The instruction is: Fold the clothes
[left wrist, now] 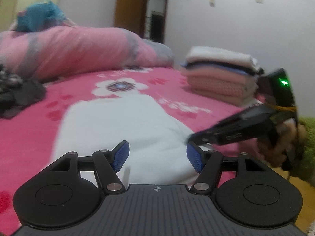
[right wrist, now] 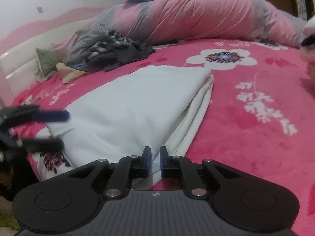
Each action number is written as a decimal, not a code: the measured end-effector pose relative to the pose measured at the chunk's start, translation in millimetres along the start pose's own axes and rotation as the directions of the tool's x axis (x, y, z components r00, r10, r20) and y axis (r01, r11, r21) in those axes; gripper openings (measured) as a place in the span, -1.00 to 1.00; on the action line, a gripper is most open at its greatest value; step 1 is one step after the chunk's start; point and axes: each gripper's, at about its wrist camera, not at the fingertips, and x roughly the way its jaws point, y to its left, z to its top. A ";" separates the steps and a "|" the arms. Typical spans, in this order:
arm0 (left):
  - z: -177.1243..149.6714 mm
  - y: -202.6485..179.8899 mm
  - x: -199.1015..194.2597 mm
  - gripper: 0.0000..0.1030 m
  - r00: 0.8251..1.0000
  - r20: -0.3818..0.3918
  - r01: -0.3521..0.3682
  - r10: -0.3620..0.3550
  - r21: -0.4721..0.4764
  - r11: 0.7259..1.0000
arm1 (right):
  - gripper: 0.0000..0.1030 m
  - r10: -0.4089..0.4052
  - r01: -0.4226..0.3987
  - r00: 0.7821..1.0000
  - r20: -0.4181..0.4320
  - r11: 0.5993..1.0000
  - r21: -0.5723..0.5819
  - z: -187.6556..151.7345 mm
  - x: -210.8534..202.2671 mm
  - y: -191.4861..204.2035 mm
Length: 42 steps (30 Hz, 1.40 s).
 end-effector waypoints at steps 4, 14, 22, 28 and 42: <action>-4.2 20.1 4.6 0.21 0.994 -0.058 -0.095 0.093 -0.037 0.995 | -0.82 -0.019 0.022 0.996 0.085 0.999 -0.031 13.2 -16.3 22.4; -35.9 37.5 17.2 0.19 0.989 -0.073 -0.131 0.128 -0.047 0.990 | -0.68 0.017 -0.022 0.997 0.075 0.998 0.059 -13.3 14.8 24.2; -44.3 36.4 7.4 0.21 0.993 -0.016 -0.117 0.116 -0.030 0.993 | -0.62 -0.037 0.033 0.998 0.055 0.996 0.077 -9.9 15.7 34.4; -18.1 51.9 -20.3 0.26 0.996 0.012 -0.081 0.083 -0.120 0.989 | -0.17 0.029 -0.059 0.994 0.101 0.952 0.300 14.4 -1.5 7.2; 34.1 153.3 74.1 0.30 0.943 -0.325 -0.213 0.077 -0.408 0.888 | 0.48 0.093 -0.093 0.995 0.038 0.706 0.702 25.8 27.3 -102.5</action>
